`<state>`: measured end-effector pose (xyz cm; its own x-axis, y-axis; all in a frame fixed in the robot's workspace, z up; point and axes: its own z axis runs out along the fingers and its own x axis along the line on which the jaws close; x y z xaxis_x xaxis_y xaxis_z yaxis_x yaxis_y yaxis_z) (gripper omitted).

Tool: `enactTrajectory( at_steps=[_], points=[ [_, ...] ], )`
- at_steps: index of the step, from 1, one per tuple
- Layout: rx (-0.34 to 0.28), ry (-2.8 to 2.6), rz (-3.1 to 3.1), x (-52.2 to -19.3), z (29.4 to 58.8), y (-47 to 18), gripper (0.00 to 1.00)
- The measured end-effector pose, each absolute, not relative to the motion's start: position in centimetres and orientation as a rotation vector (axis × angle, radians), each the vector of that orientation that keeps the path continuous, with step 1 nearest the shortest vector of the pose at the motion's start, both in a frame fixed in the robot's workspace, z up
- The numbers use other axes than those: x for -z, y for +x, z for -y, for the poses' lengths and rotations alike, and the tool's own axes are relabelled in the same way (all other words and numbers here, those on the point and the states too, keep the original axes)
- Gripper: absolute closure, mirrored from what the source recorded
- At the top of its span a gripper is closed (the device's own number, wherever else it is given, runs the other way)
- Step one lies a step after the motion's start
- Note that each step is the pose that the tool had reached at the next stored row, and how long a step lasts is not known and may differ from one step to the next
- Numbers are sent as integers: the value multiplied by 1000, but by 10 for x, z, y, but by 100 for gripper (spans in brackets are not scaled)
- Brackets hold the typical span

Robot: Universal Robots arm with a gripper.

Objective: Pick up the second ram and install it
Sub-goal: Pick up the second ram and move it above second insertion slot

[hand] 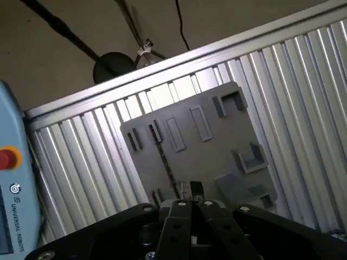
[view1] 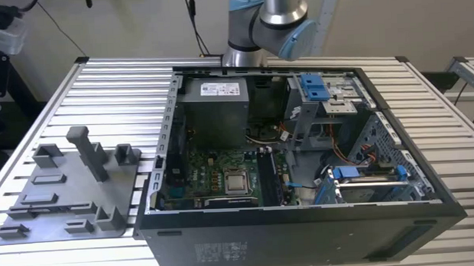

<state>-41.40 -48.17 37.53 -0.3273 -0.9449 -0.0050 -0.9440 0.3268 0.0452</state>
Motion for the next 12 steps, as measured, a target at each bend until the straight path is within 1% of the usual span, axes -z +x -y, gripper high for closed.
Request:
enactTrajectory(
  at_steps=[12],
  points=[
    [57,2073,2325,-371,482,-414,89]
  ],
)
